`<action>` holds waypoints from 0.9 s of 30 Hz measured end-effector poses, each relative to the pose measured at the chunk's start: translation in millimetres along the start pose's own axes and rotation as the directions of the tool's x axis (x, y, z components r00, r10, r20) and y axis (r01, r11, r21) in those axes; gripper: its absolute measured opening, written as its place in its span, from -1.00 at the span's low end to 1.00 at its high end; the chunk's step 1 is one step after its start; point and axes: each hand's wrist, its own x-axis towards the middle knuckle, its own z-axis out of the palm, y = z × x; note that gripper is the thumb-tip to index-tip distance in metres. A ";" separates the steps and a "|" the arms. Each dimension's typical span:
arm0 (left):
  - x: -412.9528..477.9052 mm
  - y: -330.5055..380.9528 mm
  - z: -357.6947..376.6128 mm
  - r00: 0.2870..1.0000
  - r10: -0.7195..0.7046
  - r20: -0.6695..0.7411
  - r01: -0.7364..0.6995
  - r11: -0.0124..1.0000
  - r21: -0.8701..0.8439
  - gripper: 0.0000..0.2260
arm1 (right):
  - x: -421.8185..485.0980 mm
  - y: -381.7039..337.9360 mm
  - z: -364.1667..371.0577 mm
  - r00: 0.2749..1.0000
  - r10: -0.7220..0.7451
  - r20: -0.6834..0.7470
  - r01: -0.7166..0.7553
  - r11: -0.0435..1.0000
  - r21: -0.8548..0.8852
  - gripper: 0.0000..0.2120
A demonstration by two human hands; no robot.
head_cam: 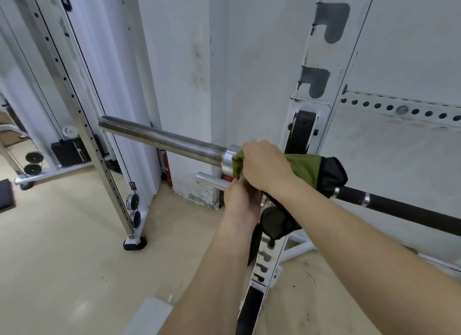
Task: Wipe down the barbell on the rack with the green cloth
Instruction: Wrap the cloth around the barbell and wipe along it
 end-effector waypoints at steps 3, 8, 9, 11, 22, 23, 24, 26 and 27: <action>-2.8 -11.8 8.4 1.000 -0.015 -0.028 0.015 1.000 0.006 -0.71 | 2.5 6.5 12.4 0.999 -0.016 -0.051 0.020 0.998 0.066 -0.84; -25.7 -8.4 7.1 0.984 0.166 -0.069 -0.106 0.846 0.523 -0.87 | -34.4 36.8 7.5 0.998 -0.044 -0.035 0.041 0.996 -0.076 -0.80; -33.7 0.0 8.6 0.967 0.246 -0.061 -0.158 0.773 0.614 -0.90 | -41.7 41.6 3.5 0.996 -0.045 -0.074 0.042 0.998 -0.048 -0.80; -50.5 16.4 20.5 0.913 0.408 0.013 -0.285 0.613 0.737 -0.87 | -56.5 54.3 -5.6 0.975 -0.043 -0.216 0.046 0.999 0.007 -0.79; -65.5 -9.6 178.8 0.609 0.458 0.648 -0.682 -0.115 0.722 -0.66 | -100.4 196.4 -127.2 0.823 0.400 -0.403 -0.139 0.830 0.540 -0.75; -63.7 -10.1 194.1 0.604 0.463 0.649 -0.700 -0.083 0.710 -0.63 | -99.6 208.2 -144.8 0.818 0.394 -0.419 -0.125 0.834 0.538 -0.77; -62.2 -10.0 210.4 0.600 0.468 0.649 -0.716 -0.047 0.696 -0.60 | -98.3 219.2 -163.0 0.808 0.387 -0.444 -0.112 0.841 0.529 -0.80; -62.9 -9.4 242.9 0.576 0.482 0.661 -0.745 -0.023 0.666 -0.58 | -96.1 238.7 -198.8 0.762 0.387 -0.519 -0.089 0.857 0.508 -0.85; -64.3 -9.4 258.2 0.552 0.484 0.680 -0.757 -0.052 0.651 -0.59 | -96.2 248.4 -215.1 0.724 0.398 -0.564 -0.083 0.861 0.501 -0.85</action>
